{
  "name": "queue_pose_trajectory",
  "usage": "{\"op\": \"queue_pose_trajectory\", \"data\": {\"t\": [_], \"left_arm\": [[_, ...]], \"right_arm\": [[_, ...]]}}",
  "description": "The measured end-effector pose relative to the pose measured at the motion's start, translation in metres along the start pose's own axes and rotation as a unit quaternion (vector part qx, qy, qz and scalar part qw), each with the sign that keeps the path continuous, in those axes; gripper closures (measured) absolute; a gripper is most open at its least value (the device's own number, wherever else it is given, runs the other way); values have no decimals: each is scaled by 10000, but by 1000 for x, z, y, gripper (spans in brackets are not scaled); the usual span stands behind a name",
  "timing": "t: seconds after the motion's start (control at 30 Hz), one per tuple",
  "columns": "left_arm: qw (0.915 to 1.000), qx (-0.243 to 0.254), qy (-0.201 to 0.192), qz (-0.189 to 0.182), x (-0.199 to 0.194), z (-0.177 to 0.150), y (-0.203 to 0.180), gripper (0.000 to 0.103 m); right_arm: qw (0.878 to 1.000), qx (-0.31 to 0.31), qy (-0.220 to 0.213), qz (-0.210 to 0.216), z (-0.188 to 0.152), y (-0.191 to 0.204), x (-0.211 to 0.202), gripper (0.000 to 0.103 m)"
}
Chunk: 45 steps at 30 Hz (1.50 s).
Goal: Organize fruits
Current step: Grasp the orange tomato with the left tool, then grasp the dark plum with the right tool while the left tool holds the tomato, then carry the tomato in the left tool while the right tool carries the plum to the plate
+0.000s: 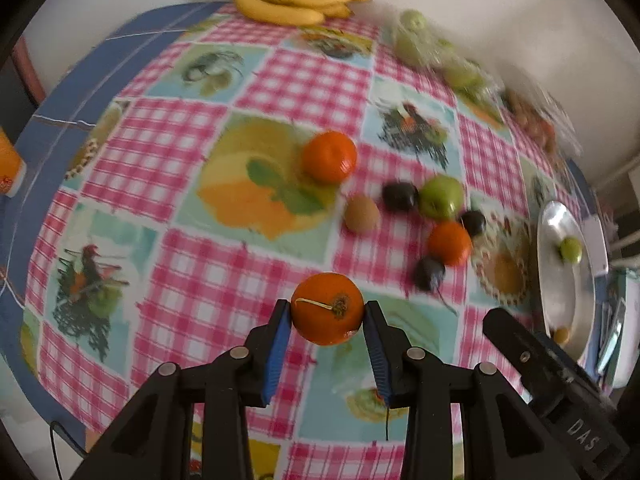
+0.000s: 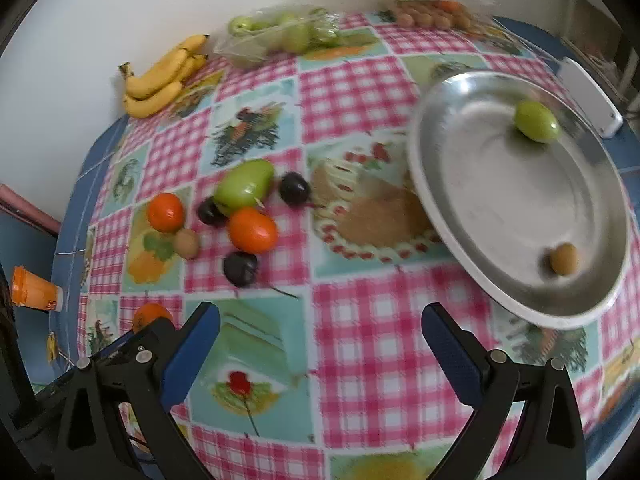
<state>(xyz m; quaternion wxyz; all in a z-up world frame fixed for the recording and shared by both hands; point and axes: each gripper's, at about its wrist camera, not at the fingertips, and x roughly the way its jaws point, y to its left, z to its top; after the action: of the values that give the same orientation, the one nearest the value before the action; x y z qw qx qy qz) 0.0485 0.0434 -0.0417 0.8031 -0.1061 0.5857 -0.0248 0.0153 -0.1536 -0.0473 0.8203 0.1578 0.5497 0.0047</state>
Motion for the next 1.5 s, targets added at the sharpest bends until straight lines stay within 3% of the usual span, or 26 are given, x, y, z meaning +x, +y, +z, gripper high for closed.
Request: {"op": "queue_pose_trajectory", "data": {"t": [0.13, 0.4, 0.53, 0.7, 1.2, 1.5], "left_arm": [[9997, -195, -120, 46, 0, 7, 14, 64], [9991, -382, -170, 106, 10, 17, 23, 64], [9989, -441, -106, 85, 16, 18, 27, 64], [9990, -440, -80, 74, 23, 22, 25, 64], [9989, -448, -124, 27, 24, 26, 24, 64], [9983, -468, -345, -71, 4, 31, 19, 64]], "right_arm": [[9996, -258, -16, 127, 5, 17, 10, 15], [9981, -537, 66, 278, 4, 40, 32, 54], [9978, -572, 81, 312, 4, 44, 38, 62], [9972, -639, 128, 376, 6, 51, 45, 69], [9971, -668, 153, 316, 10, 53, 54, 76], [9954, -746, -130, 589, 10, 58, 22, 76]]}}
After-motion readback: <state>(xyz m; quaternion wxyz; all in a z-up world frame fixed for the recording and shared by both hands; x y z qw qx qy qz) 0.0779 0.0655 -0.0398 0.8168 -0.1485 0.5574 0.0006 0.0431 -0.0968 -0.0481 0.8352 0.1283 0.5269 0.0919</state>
